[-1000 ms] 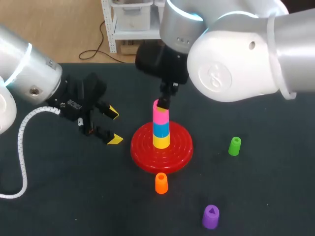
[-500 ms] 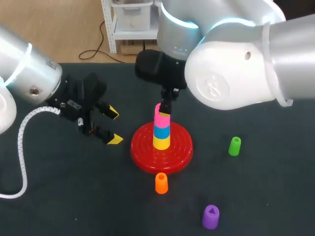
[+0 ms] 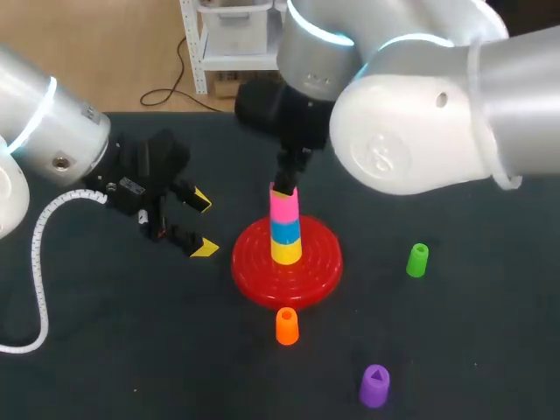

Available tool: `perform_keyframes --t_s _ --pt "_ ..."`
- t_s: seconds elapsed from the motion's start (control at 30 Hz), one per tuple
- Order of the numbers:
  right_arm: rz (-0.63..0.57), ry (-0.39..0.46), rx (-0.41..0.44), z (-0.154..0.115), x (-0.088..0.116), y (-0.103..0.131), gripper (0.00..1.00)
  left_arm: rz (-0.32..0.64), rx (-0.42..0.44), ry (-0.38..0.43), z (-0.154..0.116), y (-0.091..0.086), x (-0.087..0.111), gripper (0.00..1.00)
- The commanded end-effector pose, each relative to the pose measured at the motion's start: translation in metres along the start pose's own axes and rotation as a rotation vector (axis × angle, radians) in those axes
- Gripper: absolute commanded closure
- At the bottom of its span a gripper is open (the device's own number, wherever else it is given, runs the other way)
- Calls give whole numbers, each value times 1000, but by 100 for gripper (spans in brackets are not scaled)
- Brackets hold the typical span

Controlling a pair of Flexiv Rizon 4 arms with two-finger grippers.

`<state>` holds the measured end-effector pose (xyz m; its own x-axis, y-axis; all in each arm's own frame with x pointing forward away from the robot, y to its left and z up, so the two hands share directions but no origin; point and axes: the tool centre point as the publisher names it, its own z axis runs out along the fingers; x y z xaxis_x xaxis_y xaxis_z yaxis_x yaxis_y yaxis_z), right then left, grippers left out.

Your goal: Pick up and stack the cylinders on the red base in this order: pink,purple,orange,green

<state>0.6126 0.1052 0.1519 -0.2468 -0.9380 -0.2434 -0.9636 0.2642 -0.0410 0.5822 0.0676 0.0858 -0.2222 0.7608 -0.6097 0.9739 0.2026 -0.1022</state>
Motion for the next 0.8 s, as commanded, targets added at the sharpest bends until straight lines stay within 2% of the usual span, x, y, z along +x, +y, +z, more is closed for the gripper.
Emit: perform_keyframes --t_s 0.03,0.43,0.8 --pt "-5 -19 4 -21 6 8 0 -1 1 4 0 1 0 0" --pt "-25 -40 25 -58 25 25 0 -1 1 4 0 1 0 0" --pt "-66 -24 -20 -70 62 68 0 -1 1 4 0 1 0 0"
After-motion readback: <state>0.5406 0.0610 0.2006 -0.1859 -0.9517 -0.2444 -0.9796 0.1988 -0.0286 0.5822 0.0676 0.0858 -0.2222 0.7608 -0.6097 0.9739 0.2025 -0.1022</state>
